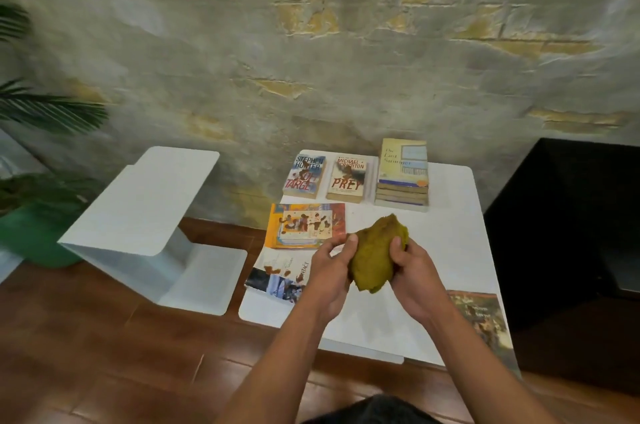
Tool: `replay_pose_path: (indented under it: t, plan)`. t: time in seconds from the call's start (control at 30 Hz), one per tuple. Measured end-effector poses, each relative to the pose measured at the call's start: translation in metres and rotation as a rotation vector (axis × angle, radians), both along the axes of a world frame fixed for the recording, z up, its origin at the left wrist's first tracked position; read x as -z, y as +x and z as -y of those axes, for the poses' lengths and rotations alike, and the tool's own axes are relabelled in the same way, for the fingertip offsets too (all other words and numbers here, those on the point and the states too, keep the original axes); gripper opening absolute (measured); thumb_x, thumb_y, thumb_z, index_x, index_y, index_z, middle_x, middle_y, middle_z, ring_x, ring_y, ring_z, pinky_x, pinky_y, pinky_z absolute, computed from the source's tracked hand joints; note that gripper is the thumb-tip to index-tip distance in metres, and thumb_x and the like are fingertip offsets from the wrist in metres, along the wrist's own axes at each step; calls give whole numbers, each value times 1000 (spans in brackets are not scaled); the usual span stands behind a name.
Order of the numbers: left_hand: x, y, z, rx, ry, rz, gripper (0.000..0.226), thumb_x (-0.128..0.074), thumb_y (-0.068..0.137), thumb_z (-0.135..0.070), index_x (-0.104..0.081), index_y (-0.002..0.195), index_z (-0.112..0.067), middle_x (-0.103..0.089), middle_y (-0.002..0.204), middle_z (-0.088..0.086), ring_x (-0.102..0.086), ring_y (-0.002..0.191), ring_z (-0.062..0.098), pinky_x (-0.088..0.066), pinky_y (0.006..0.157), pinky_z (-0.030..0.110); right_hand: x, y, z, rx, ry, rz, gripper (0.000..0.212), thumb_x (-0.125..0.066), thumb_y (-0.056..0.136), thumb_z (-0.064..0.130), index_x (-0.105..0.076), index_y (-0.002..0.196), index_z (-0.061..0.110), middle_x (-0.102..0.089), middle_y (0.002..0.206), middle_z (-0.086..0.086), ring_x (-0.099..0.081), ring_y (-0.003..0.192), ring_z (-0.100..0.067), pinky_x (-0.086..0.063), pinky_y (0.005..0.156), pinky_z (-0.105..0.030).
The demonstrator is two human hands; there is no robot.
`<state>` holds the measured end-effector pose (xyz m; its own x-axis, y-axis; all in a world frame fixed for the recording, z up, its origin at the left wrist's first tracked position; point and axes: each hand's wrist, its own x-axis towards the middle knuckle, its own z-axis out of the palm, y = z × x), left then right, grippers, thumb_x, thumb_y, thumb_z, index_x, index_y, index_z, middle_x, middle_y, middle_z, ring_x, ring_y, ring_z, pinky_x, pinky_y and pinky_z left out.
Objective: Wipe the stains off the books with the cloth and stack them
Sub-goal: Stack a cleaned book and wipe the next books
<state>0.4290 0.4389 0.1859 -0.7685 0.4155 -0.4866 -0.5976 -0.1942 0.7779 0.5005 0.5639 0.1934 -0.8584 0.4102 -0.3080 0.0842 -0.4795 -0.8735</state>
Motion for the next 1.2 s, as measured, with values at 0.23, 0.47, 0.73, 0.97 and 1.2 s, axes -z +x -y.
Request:
replay_pose_path:
  t: [0.23,0.47,0.73,0.97,1.2]
  plan:
    - [3,11,-23,23,47,113,39,-74,89,-25,-65,123,-8,-73,113,14,-70,106,29,-58,92,48,3,10,-21,22,-39,-46,77,-80,70,59,-60,127,13,-67,125,-11,-63,118,-26,-54,95,-40]
    - [8,16,-40,-10,64,101,42,-81,78,-16,-69,116,-5,-71,116,17,-68,107,27,-58,85,32,7,13,-41,62,-61,-28,40,-55,89,31,-61,125,15,-69,120,-12,-64,115,-31,-55,91,-46]
    - [12,27,-51,-51,11,113,28,-75,88,-8,-70,115,-4,-74,111,16,-72,101,25,-58,88,31,11,10,-53,49,1,11,35,-56,88,35,-60,120,19,-69,117,-10,-66,108,-28,-57,83,-41]
    - [17,33,-49,-6,-122,32,19,-69,95,-13,-70,113,-8,-75,107,12,-75,96,21,-57,96,33,20,9,-68,8,21,70,41,-60,90,37,-58,126,18,-66,122,-16,-65,111,-36,-56,89,-54]
    - [27,5,-20,-197,-425,-81,18,-71,91,-5,-72,103,-18,-71,98,1,-67,92,18,-56,88,29,25,8,-71,-57,-25,126,38,-64,93,28,-61,129,16,-71,114,-10,-70,101,-32,-58,81,-45]
